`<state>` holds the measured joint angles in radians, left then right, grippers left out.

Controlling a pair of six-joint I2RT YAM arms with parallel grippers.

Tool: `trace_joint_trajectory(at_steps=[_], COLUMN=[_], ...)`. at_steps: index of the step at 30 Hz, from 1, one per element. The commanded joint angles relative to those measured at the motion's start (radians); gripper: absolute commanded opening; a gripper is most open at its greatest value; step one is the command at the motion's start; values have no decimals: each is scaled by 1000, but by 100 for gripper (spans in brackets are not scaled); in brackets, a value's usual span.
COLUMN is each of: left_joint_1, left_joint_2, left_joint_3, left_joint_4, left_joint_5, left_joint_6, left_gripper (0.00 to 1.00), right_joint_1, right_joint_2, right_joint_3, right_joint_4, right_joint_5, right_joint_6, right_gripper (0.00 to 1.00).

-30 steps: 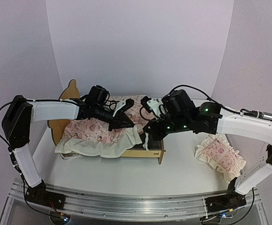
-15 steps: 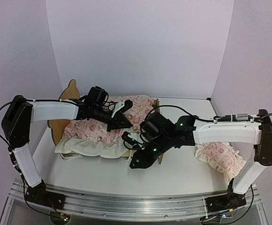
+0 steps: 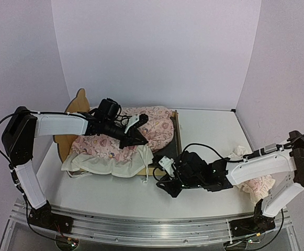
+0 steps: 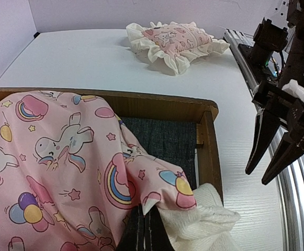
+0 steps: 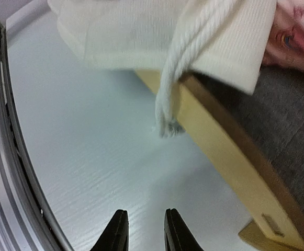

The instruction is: Set up the pet bed

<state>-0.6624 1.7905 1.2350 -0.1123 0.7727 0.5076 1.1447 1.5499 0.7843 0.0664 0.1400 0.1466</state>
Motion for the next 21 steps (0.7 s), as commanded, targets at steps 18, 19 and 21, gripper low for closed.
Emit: trace_joint_trajectory(at_steps=[18, 19, 21], left_joint_1=[3, 3, 3], left_joint_2=[-47, -46, -46], left_joint_3=[-6, -7, -9], left_joint_4=[38, 40, 43], left_joint_5=[-16, -15, -15], left_joint_6=[12, 11, 9], left_gripper=[0, 0, 0], right_joint_1=[-50, -53, -60], right_joint_2=[161, 166, 180], right_joint_3=[276, 276, 276], right_joint_4=[206, 197, 185], right_joint_5=[252, 242, 227], right_joint_6=[68, 78, 100], right_gripper=[9, 9, 9])
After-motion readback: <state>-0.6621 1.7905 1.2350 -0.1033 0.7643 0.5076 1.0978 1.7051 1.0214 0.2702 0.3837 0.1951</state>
